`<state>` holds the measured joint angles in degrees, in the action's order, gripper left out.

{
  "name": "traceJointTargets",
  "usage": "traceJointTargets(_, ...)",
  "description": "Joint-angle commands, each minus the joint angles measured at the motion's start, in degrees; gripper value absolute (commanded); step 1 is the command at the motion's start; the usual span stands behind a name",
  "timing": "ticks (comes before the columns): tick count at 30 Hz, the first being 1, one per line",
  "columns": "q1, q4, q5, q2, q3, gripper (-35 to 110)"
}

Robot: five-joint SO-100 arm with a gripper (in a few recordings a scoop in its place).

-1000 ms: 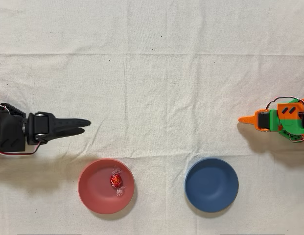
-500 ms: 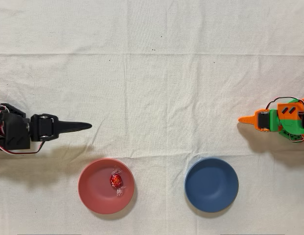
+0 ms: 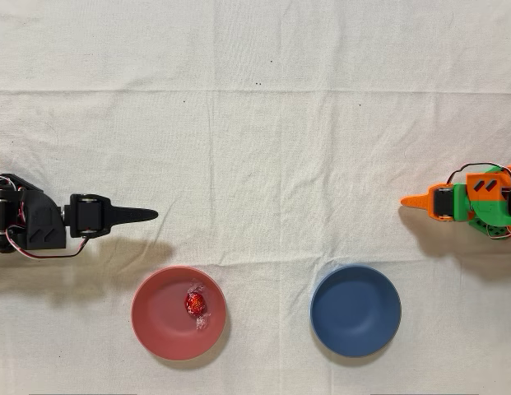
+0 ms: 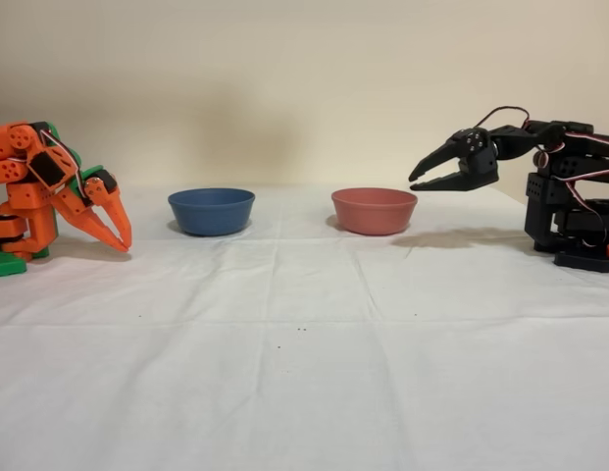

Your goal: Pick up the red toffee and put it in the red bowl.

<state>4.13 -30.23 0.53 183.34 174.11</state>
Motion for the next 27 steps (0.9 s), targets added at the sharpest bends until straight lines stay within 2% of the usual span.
traceJointTargets(1, 0.7, 0.3, 1.8, 1.0, 1.4, 1)
traceJointTargets(6, -0.3, -9.8, 5.2, 1.0, 1.4, 1)
traceJointTargets(11, -0.2, -20.7, 3.3, 1.0, 1.4, 1)
traceJointTargets(27, 0.1, -20.6, 2.5, 1.0, 1.4, 1)
